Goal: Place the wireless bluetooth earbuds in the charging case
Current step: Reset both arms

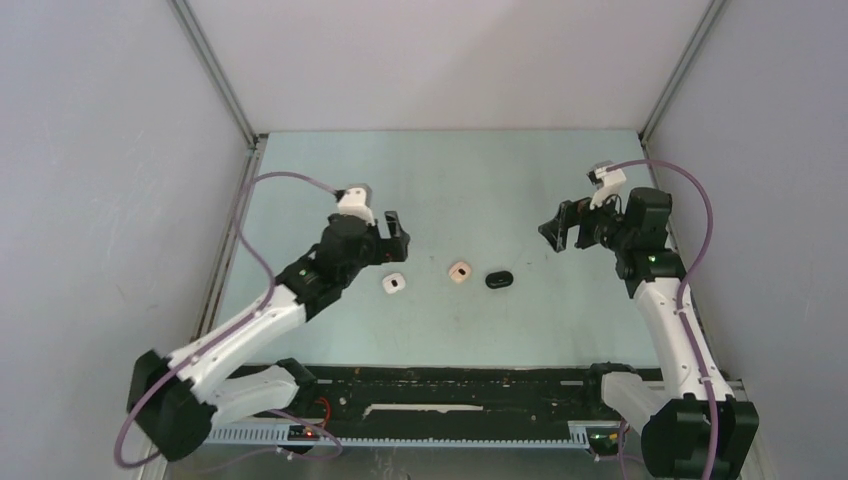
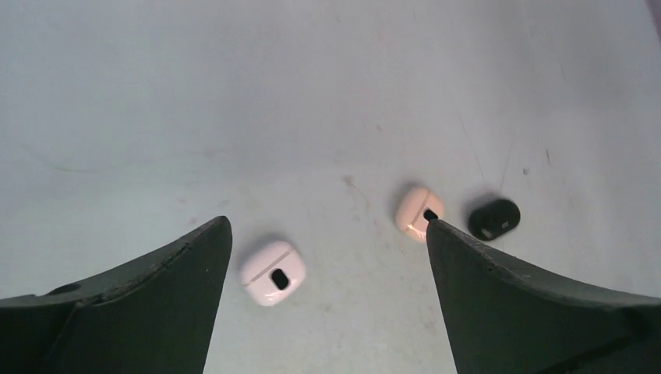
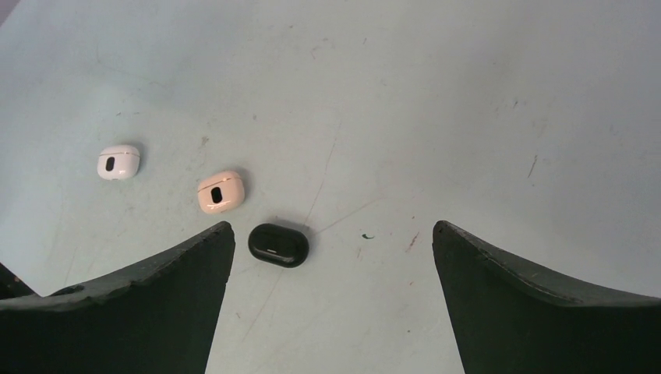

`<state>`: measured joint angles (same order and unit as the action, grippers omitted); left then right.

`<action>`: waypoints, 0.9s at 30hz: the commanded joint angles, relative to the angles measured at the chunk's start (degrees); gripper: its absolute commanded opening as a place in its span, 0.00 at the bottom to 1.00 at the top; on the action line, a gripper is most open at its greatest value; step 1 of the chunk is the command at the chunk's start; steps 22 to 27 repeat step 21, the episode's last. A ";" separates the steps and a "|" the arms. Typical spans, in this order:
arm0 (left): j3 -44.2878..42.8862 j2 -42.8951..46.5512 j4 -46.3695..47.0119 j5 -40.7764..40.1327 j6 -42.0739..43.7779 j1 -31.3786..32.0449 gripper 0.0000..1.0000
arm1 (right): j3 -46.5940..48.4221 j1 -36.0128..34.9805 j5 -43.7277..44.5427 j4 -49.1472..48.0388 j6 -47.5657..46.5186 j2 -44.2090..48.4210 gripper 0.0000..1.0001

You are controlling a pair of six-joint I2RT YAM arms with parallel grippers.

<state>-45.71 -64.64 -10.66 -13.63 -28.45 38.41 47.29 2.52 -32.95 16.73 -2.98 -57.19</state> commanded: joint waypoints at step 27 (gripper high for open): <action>-2.64 6.79 -14.16 -16.23 11.08 -12.84 1.00 | -1.76 -6.30 -3.05 -4.99 -1.19 2.94 1.00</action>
